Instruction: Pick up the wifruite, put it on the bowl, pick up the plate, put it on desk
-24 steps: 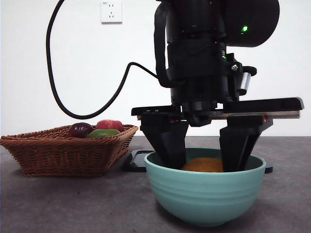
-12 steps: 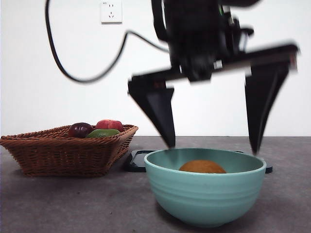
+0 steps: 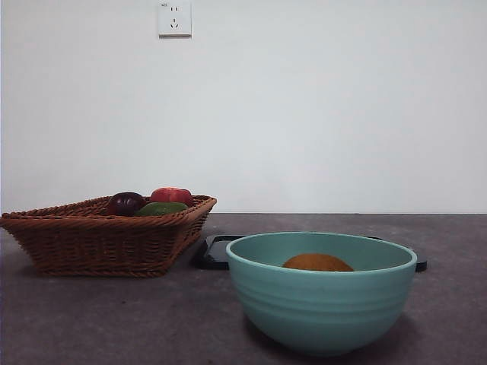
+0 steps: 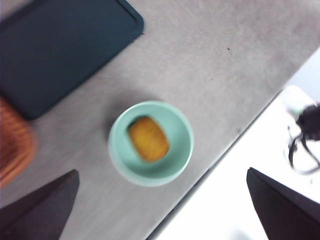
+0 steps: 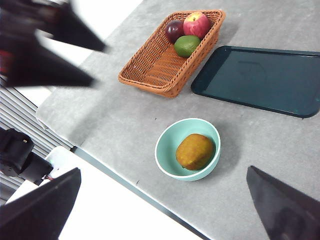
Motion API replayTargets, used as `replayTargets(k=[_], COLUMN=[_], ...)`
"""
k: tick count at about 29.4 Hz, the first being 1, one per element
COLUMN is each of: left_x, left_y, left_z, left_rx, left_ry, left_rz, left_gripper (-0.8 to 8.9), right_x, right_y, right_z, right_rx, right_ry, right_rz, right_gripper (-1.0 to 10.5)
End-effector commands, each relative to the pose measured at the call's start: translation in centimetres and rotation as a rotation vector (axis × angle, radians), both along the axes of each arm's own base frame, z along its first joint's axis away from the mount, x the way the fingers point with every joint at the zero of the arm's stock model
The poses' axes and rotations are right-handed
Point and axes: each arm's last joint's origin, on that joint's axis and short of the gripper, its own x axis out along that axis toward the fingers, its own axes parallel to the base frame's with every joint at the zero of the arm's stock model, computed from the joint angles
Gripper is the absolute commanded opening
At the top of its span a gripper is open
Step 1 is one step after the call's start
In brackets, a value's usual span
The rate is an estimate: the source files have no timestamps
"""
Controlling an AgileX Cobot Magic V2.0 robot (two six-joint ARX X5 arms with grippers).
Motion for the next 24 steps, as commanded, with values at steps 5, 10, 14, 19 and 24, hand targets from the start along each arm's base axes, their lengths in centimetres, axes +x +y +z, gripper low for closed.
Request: replayTargets(k=[5,10,14,19,24], left_x=[-3.7,-6.3,-7.4,-8.7,-9.9], left_y=[7.0,12.0,14.2,16.7,19.0], left_z=[3.8,3.8,2.4,0.6,-0.7], left_rx=[-0.056,-0.149,-0.176,-0.217,-0.290], left_ry=[-0.171,-0.221,-0.223,-0.244,-0.282], left_rz=[-0.051,-0.044,-0.032,-0.028,-0.023], left_gripper=[6.02,5.99,5.99,5.99,5.99], right_x=[0.5,2.2,3.5,5.7,8.5], right_y=[0.1,0.4,0.6,1.0,1.5], right_z=[0.5,0.6,0.6,0.4,-0.1], right_rx=[0.007,-0.002,-0.010,-0.014,-0.035], right_ry=[0.020,0.092,0.145,0.248,0.374], right_rz=[-0.017,-0.017,-0.020,-0.035,-0.040], right_gripper=[6.0,6.0,6.0,5.9,5.9])
